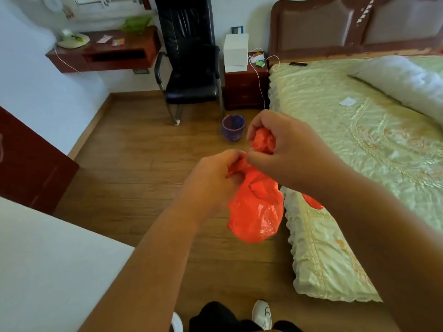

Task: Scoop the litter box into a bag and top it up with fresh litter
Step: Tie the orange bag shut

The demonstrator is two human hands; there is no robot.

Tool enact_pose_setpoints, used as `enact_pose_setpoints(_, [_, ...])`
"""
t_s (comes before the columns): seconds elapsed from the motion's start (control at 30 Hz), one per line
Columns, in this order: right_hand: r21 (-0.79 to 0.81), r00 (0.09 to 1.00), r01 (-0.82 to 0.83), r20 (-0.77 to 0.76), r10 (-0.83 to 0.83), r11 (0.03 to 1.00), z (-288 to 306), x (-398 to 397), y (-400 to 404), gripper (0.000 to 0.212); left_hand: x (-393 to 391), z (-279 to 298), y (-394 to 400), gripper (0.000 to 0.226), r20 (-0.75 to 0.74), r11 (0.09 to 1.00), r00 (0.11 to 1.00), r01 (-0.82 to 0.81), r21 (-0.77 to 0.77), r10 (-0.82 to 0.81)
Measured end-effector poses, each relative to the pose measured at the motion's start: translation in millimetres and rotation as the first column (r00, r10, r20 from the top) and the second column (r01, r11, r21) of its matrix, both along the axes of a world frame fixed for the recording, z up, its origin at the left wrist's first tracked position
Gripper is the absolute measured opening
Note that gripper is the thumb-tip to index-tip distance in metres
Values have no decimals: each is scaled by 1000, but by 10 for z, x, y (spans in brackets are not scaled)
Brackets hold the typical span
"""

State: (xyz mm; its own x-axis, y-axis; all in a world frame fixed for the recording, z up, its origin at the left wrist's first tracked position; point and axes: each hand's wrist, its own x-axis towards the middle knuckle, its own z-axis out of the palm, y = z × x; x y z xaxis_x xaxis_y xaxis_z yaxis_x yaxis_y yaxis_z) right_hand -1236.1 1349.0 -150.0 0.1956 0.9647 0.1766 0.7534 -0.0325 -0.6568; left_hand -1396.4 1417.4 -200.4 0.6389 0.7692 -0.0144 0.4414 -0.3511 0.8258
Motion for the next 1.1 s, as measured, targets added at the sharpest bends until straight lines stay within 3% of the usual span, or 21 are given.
enact_pose_setpoints(0.3, [-33, 999, 46, -2, -46, 998, -134, 138, 675, 22, 167, -128, 727, 31, 26, 995, 999, 22, -94, -20])
enact_pose_setpoints(0.83, [32, 964, 267, -8, -267, 963, -25, 312, 2553, 23, 518, -9, 2948, 24, 42, 972, 973, 229, -55, -227])
enact_pose_setpoints(1.1, [38, 954, 299, 0, -300, 953, -7, 471, 3230, 25, 685, -18, 3659, 26, 26, 967, 970, 244, -71, -243])
